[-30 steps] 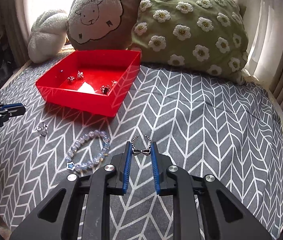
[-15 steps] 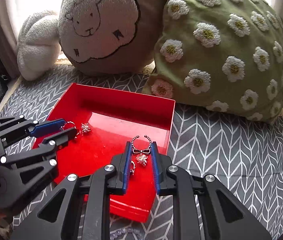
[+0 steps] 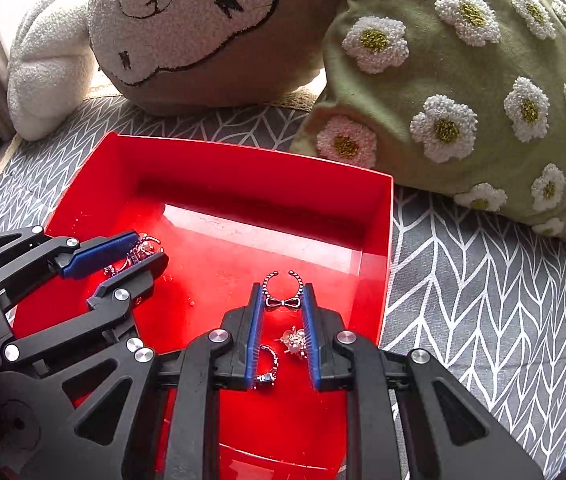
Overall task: Organize jewelry
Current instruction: 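Carry both held rings over the red tray, then open both tools to drop the rings into the red tray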
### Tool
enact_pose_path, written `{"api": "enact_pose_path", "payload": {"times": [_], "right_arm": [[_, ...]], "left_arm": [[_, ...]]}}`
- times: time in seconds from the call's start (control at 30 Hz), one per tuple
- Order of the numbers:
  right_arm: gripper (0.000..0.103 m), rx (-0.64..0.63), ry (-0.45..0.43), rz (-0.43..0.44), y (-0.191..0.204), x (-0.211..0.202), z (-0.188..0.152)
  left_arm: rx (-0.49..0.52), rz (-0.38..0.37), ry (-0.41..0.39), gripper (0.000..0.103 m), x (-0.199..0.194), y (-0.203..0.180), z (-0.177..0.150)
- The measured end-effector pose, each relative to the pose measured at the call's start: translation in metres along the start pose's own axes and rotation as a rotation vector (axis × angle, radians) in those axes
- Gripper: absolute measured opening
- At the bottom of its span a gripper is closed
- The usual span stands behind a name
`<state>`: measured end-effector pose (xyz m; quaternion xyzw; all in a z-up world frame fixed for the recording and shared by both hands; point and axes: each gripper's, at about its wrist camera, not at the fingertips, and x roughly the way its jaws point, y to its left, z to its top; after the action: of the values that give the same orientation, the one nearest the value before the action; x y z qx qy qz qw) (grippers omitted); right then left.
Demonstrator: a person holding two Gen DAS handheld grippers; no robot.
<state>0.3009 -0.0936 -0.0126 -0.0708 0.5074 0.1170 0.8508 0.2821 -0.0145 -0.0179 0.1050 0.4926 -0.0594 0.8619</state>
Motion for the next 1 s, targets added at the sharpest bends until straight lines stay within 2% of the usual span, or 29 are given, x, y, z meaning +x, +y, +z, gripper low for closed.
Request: {"api": "enact_pose_path", "payload": {"times": [0.53, 0.63, 0.73, 0.83, 0.87, 0.93, 0.97, 1.0], "right_arm": [[0.020, 0.013, 0.001, 0.023, -0.003, -0.002, -0.001], [0.028, 0.024, -0.001, 0.048, -0.005, -0.004, -0.002], [0.031, 0.028, -0.018, 0.028, -0.005, -0.011, -0.003], [0.032, 0.044, -0.054, 0.038, -0.010, -0.033, -0.006], [0.032, 0.047, -0.078, 0.042, -0.013, -0.048, -0.009], [0.035, 0.043, -0.128, 0.045, -0.018, -0.076, -0.016], [0.046, 0.038, -0.165, 0.041, -0.020, -0.095, -0.024], [0.060, 0.034, -0.204, 0.038, -0.020, -0.113, -0.032]], "left_arm": [[-0.015, -0.014, -0.003, 0.021, -0.001, 0.005, -0.001], [-0.017, -0.011, -0.006, 0.021, 0.000, 0.005, -0.001], [-0.032, -0.023, -0.010, 0.021, -0.003, 0.007, -0.001], [-0.038, -0.037, -0.048, 0.021, -0.021, 0.010, -0.003], [-0.037, -0.045, -0.067, 0.024, -0.032, 0.011, -0.005], [-0.031, -0.053, -0.118, 0.048, -0.061, 0.014, -0.012], [-0.032, -0.052, -0.148, 0.075, -0.076, 0.016, -0.017], [-0.039, -0.048, -0.188, 0.088, -0.094, 0.019, -0.025]]}}
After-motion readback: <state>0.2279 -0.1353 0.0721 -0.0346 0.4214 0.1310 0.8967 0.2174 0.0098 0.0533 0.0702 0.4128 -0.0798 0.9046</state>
